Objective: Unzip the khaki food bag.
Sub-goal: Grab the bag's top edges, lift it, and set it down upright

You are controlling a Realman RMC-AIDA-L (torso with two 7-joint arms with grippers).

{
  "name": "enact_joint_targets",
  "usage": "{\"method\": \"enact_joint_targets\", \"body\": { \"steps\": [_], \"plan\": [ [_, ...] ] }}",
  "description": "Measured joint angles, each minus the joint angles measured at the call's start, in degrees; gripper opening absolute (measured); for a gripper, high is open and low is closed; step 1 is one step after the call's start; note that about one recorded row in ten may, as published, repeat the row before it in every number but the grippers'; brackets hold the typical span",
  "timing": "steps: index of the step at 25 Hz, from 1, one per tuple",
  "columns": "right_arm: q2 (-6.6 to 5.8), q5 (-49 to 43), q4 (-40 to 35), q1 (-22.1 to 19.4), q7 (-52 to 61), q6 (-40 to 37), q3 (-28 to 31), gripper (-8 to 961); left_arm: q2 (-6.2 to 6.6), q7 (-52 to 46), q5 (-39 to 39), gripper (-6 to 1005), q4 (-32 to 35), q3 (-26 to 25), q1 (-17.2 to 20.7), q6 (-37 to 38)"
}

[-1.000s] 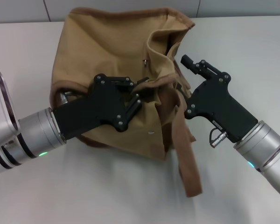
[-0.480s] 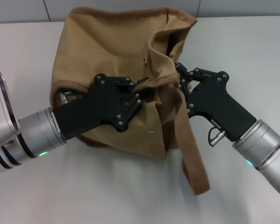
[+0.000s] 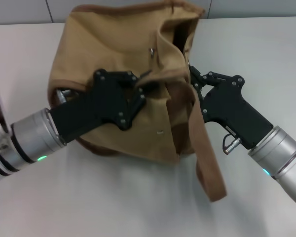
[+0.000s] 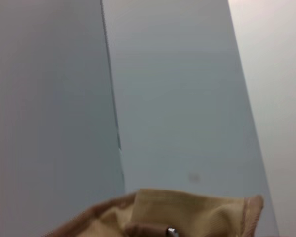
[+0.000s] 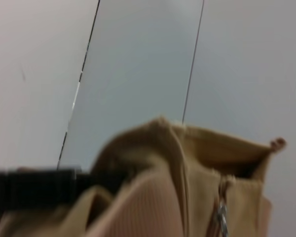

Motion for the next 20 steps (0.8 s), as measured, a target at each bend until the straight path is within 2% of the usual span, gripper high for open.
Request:
{"method": "enact_joint_targets", "body": {
  "steps": [6,7,8,11,15,20],
  "plan": [
    [0.00,0.36,-1.23,-1.17,0.59,0.98,0.27,36,0.01,-0.28,0.05,60,-2.55,-12.26,1.30,9.53],
    [0.00,0.39,-1.35,-1.57,0.60,1.12,0.31,37,0.01,-0.28,0.05,60,-2.55,-12.26,1.30,9.53],
    [0.00,0.39,-1.35,-1.57,0.60,1.12,0.31,39,0.00,-0.31,0.05,60,-3.19,-14.68,1.80,10.82],
    [0.00,0.45,-1.93,-3.13,0.60,1.35,0.48,44,-0.02,-0.36,0.04,60,-3.64,-17.61,2.79,13.08],
    [0.00,0.50,-2.12,-3.72,0.66,1.45,0.54,50,-0.01,-0.37,0.15,60,-3.63,-18.04,3.31,13.55],
    [0.00,0.57,-0.94,-3.51,0.66,0.78,2.06,58,0.00,-0.37,0.61,60,-3.77,-15.43,2.70,10.91]
  ]
}}
